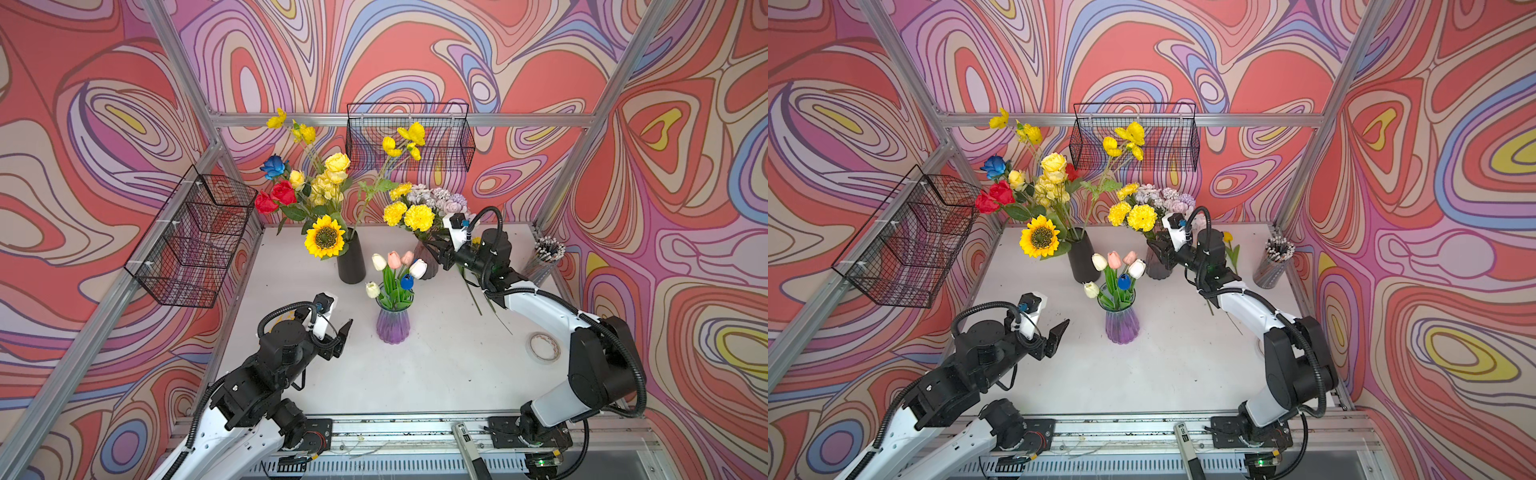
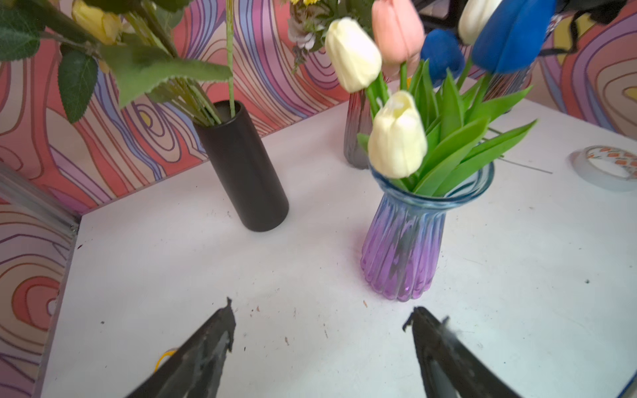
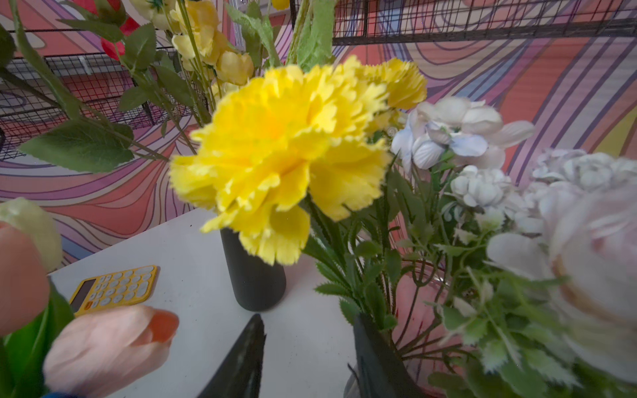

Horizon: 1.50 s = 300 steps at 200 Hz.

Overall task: Pick out yellow flowers from the vase
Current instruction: Pick up the flower from the vase.

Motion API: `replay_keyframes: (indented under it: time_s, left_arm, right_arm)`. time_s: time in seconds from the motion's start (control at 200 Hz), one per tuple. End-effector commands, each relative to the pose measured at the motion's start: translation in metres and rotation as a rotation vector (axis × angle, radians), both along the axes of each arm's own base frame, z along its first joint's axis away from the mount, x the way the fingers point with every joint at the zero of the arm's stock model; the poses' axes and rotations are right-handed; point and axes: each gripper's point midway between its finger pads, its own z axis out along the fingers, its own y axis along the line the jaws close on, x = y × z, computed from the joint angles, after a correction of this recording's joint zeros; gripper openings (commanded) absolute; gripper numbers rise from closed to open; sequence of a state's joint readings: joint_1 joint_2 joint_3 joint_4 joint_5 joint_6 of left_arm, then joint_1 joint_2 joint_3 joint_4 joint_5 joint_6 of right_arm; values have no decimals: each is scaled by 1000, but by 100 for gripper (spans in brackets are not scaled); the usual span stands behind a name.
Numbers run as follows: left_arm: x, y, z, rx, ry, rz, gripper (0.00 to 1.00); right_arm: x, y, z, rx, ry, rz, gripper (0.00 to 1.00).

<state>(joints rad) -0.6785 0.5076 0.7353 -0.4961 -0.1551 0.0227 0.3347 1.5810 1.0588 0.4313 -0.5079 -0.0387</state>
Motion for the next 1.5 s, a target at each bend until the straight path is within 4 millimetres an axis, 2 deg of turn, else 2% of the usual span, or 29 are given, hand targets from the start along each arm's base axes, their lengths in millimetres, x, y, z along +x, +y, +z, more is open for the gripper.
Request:
replay_keyframes:
  time_s: [0.0,0.561,0.691,0.776,0.786,0.801,0.891,1.097,1.297,1.397,1.497]
  left_arm:
    - [-5,-13,30,-47,-55,-86,84]
    - [-25,-38,70,-149,-86,-260,84]
    - [-24,-38,73,-153,-90,-255,84]
    - [-22,-38,71,-155,-78,-247,84]
    - [-22,-38,71,-155,-76,-247,84]
    - [-21,-39,71,-156,-74,-247,84]
    - [-21,-40,70,-165,-69,-252,84]
    - [-19,-38,71,-168,-77,-233,84]
    - [-17,-37,67,-158,-68,-222,84]
    - [-14,-35,64,-148,-61,-200,84]
    - [-13,-34,63,-144,-59,-192,84]
  right_arm:
    - [10,1,10,30,-54,-31,43]
    - [33,13,5,89,-83,-47,39]
    - [39,17,3,72,-100,-74,38]
    - [42,19,10,70,-118,-85,38]
    - [46,20,-1,60,-100,-88,38]
    - [48,21,-4,57,-96,-89,38]
    - [53,22,-4,54,-100,-109,37]
    - [59,19,-3,59,-103,-138,22]
    - [53,17,7,69,-122,-142,12]
    - [52,16,10,72,-127,-143,3]
    - [51,17,14,73,-133,-136,1]
